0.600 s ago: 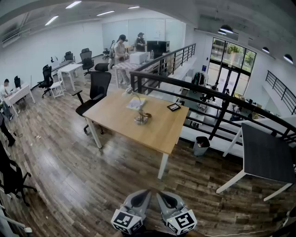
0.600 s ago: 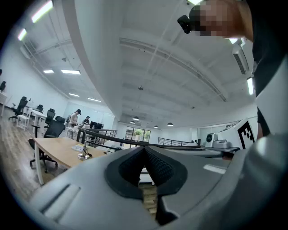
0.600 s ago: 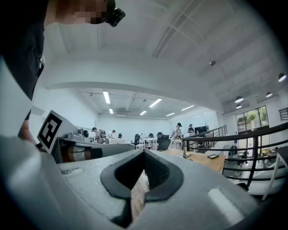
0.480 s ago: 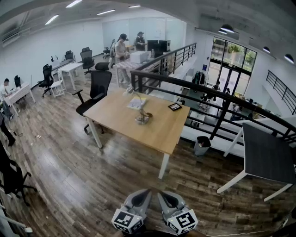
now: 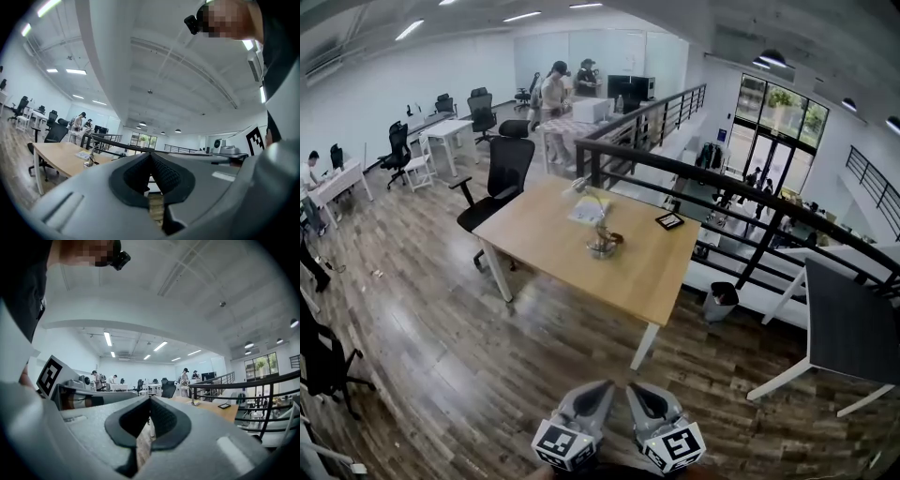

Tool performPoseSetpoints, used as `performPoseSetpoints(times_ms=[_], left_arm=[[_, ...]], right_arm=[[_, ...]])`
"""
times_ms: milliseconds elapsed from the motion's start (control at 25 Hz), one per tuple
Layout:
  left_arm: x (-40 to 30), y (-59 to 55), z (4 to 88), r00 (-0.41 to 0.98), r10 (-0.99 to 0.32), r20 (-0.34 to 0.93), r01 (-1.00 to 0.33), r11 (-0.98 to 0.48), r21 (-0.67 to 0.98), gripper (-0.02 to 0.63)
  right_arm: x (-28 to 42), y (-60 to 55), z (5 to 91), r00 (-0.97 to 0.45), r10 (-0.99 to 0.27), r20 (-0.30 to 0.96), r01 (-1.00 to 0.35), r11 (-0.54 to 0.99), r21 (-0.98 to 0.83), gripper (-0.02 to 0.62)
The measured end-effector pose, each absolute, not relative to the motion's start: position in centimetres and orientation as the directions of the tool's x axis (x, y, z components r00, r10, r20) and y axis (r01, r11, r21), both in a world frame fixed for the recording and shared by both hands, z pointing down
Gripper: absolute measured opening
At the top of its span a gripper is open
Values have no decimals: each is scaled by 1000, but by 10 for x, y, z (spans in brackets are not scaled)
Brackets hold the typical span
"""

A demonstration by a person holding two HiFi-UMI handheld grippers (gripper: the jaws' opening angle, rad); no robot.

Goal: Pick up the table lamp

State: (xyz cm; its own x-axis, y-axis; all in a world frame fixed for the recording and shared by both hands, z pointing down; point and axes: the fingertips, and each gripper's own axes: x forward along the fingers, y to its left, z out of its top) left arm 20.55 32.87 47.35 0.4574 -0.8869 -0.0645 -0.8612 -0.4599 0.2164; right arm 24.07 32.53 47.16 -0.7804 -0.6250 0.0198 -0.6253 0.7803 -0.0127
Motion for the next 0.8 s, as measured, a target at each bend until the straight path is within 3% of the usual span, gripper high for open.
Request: performPoseSetpoints(times_ms=[480, 800], left_arm=[[79, 259, 453, 444, -894, -69, -872, -448, 197, 2], [42, 219, 464, 402, -914, -53, -894, -404, 195, 2]], right_arm=[[110, 252, 462, -806, -592, 16, -592, 804, -46, 3], [69, 208, 464, -838, -545, 29, -546, 837, -37, 3]])
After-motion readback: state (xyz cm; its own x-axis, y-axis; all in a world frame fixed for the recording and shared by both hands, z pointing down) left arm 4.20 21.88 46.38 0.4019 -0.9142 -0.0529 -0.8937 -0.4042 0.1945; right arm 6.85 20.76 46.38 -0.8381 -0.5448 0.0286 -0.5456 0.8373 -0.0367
